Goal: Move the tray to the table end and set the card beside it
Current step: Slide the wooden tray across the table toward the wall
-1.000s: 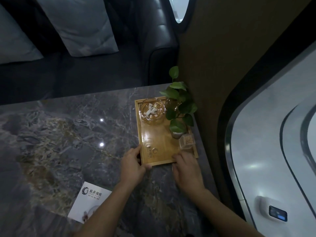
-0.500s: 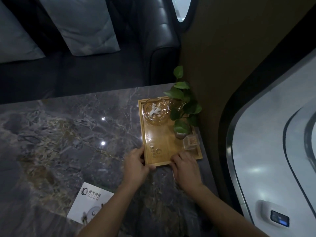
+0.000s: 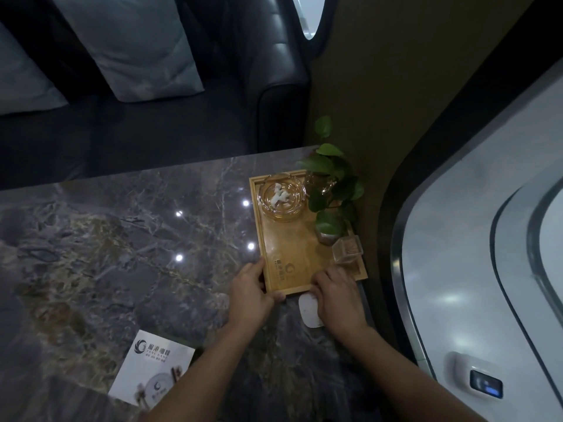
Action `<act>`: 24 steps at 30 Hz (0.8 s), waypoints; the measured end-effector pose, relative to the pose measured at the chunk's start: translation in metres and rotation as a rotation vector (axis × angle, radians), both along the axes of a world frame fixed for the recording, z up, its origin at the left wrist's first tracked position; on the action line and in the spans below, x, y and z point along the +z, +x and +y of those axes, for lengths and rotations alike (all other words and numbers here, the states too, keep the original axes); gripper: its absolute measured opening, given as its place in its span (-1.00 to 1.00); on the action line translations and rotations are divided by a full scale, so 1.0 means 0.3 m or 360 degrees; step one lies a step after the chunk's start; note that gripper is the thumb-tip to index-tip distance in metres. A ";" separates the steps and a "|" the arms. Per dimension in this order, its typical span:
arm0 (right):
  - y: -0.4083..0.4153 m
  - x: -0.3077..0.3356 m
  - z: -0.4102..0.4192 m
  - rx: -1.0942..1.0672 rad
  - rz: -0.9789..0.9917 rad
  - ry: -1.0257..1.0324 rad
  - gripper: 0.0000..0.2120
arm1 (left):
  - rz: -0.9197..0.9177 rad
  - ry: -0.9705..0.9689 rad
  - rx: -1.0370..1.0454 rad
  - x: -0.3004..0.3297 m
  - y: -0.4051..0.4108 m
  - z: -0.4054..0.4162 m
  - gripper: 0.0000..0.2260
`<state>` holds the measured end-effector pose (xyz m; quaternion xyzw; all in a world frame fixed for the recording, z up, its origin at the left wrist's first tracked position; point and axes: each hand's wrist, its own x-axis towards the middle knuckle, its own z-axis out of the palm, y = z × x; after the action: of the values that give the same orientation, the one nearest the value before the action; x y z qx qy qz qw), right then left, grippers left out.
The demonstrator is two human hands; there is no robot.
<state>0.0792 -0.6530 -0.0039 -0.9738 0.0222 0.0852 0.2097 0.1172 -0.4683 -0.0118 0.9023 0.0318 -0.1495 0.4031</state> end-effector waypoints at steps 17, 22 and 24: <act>-0.009 -0.005 -0.005 -0.0032 0.0014 -0.0010 -0.94 | 0.0001 0.0119 -0.0170 0.019 0.001 -0.004 -0.25; -0.045 0.027 0.014 -0.0015 -0.0003 -0.0023 -0.89 | -0.0005 0.0004 -0.0276 0.047 -0.016 0.038 -0.40; -0.057 0.024 0.014 0.0008 0.0031 -0.0024 -0.85 | -0.0009 -0.0046 -0.0298 0.042 -0.025 0.043 -0.56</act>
<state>0.0619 -0.6489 0.0034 -0.9745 0.0225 0.0950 0.2019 0.1096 -0.4554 0.0009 0.8959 -0.0560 -0.1844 0.4003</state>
